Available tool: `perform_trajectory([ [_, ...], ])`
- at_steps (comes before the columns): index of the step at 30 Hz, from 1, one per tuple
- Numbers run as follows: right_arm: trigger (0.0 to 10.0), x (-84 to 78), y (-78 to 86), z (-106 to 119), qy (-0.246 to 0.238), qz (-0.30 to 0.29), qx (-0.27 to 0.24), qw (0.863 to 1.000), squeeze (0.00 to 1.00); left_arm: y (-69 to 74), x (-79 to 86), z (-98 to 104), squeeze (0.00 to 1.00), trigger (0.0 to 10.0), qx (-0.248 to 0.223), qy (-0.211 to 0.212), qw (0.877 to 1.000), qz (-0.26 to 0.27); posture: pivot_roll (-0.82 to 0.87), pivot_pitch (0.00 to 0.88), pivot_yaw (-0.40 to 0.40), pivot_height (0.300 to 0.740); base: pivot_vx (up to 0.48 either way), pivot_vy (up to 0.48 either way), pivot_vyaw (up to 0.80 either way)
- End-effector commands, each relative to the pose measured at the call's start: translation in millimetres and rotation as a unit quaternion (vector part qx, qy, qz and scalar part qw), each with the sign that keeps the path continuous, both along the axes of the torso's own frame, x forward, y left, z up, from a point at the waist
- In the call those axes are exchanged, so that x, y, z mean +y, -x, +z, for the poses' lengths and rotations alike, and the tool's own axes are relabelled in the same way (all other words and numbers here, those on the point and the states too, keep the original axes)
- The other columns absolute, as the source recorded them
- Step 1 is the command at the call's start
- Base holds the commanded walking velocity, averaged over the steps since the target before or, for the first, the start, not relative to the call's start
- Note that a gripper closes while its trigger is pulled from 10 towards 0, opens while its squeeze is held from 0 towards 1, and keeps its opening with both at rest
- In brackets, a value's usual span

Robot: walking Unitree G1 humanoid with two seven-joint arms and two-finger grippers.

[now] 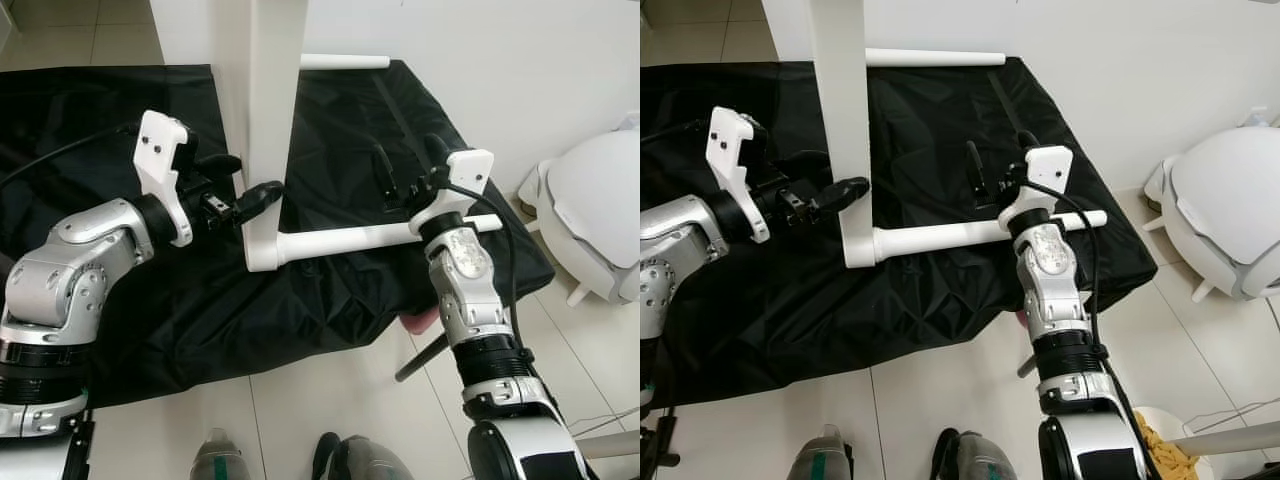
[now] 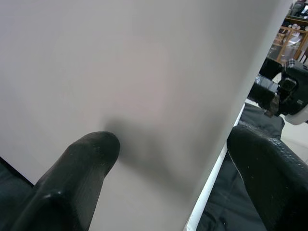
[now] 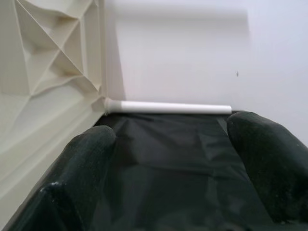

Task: Building children table

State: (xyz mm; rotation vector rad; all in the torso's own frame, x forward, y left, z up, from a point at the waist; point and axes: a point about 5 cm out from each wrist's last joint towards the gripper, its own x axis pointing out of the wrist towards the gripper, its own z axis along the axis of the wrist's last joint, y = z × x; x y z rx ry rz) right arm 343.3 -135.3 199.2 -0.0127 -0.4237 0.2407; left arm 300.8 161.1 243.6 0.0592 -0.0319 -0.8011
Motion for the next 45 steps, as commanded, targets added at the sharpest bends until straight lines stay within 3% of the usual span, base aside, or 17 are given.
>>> perform_trajectory([
  [1,10.0,-3.9,0.8,0,-0.001,-0.01,0.003,1.0,0.0,-10.6,3.8,9,0.0,10.0,-0.026,0.008,0.996,0.091,0.08,0.099,-0.066,0.74,0.0,0.0,0.0],
  [8,10.0,-5.9,0.5,3,-0.007,-0.02,0.001,1.0,0.0,-16.0,6.7,17,0.0,10.0,-0.04,0.013,0.992,0.12,0.09,0.112,-0.064,0.74,0.0,0.0,0.0],
  [19,10.0,-1.4,5.6,2,-0.02,-0.027,0.005,0.999,0.0,-19.8,21.6,22,0.0,10.0,-0.045,0.061,0.974,0.212,0.1,0.105,-0.051,0.74,0.0,0.0,0.0],
  [28,10.0,-0.8,4.7,1,-0.021,-0.03,0.008,0.999,0.0,-25.8,19.4,18,0.0,10.0,-0.044,0.047,0.964,0.257,0.11,0.096,-0.046,0.74,0.0,0.0,0.0],
  [31,10.0,0.1,4.6,1,-0.023,-0.028,0.011,0.999,0.0,-26.3,17.1,18,0.0,10.0,-0.044,0.047,0.963,0.261,0.11,0.095,-0.044,0.74,0.0,0.0,0.0],
  [36,10.0,8.1,5.8,-1,-0.011,0.002,0.021,1.0,0.0,-20.7,11.3,17,0.0,10.0,-0.033,0.059,0.974,0.216,0.11,0.098,-0.041,0.74,0.0,0.0,0.0],
  [38,10.0,19.2,11.1,-9,0.014,0.048,0.037,0.998,0.0,-11.7,15.8,17,0.0,10.0,-0.035,0.06,0.981,0.182,0.12,0.099,-0.038,0.74,0.0,0.0,0.0],
  [45,10.0,29.6,19.2,-21,0.028,0.104,0.059,0.992,0.0,-0.3,24.2,10,0.0,10.0,-0.02,0.03,0.986,0.162,0.13,0.098,-0.039,0.74,0.0,0.0,0.0],
])
